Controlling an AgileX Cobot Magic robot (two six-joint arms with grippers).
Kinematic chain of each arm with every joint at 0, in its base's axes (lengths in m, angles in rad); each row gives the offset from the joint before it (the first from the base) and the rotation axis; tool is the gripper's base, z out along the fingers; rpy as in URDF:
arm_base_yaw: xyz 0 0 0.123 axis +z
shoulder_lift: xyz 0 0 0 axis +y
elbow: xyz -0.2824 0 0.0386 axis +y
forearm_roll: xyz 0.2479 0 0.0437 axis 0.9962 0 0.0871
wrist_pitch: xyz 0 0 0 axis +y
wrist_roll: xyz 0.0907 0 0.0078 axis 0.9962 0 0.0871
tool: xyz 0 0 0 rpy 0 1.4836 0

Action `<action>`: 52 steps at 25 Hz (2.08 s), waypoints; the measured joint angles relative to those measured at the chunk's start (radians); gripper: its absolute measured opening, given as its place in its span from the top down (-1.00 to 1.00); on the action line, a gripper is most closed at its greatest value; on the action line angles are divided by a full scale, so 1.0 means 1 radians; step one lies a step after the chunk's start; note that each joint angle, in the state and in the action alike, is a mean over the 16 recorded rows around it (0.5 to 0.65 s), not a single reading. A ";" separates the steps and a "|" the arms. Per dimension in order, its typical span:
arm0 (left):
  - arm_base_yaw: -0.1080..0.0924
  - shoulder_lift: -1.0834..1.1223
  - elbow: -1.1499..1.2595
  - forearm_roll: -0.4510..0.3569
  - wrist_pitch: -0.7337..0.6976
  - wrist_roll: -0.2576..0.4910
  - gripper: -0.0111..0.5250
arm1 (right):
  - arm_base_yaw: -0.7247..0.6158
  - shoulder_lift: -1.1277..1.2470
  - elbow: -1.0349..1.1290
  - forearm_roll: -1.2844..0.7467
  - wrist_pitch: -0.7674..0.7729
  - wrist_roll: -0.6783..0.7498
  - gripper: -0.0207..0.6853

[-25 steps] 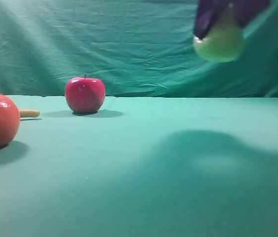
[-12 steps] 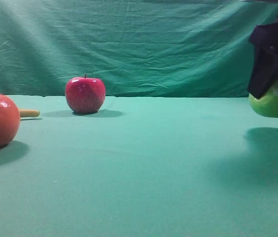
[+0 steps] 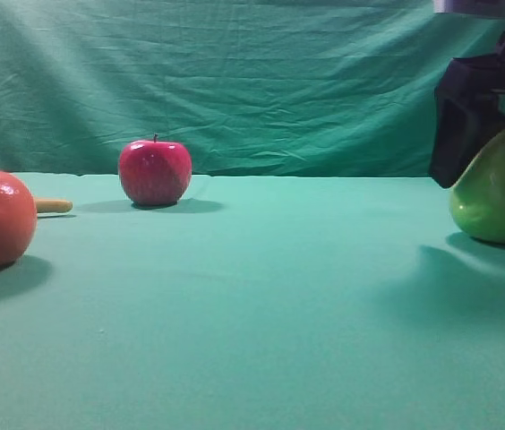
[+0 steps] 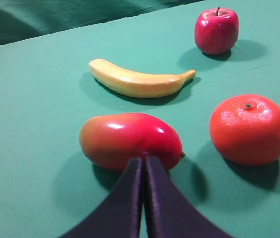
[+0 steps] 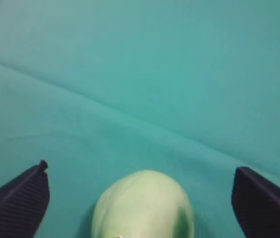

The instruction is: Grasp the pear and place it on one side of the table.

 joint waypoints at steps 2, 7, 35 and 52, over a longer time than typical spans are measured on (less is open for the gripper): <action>0.000 0.000 0.000 0.000 0.000 0.000 0.96 | 0.000 -0.043 -0.021 0.000 0.040 0.001 -0.79; 0.000 0.000 0.000 0.000 0.000 0.000 0.96 | 0.000 -0.181 -0.067 -0.002 0.157 0.009 -0.25; 0.000 0.000 0.000 0.000 0.000 0.000 0.96 | -0.001 -1.127 0.140 -0.023 0.452 0.119 0.94; 0.000 0.000 0.000 0.000 0.000 0.000 0.96 | -0.089 -1.341 0.511 -0.248 0.165 0.328 0.94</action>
